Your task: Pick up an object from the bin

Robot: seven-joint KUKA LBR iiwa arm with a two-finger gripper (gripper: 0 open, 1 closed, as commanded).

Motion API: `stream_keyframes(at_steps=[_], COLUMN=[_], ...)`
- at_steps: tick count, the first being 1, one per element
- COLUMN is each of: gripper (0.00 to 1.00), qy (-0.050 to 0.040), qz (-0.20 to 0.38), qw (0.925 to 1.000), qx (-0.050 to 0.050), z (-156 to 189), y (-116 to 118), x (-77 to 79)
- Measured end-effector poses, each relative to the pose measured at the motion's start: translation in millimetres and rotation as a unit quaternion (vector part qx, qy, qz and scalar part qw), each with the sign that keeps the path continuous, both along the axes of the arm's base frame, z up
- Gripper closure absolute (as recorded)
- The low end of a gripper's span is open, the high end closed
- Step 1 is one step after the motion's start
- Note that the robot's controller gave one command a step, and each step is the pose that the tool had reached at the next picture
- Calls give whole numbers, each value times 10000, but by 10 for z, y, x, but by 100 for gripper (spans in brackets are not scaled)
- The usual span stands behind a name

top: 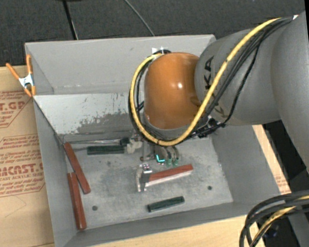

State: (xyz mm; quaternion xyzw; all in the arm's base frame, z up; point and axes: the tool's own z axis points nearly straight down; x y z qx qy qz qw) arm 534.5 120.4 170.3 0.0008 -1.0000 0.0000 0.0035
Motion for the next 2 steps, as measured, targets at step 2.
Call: stream_keyframes(at_steps=[2], gripper=[0], qy=[-63], qz=[460], qw=[9989], qx=[4], z=[-757], y=[-602], x=[210])
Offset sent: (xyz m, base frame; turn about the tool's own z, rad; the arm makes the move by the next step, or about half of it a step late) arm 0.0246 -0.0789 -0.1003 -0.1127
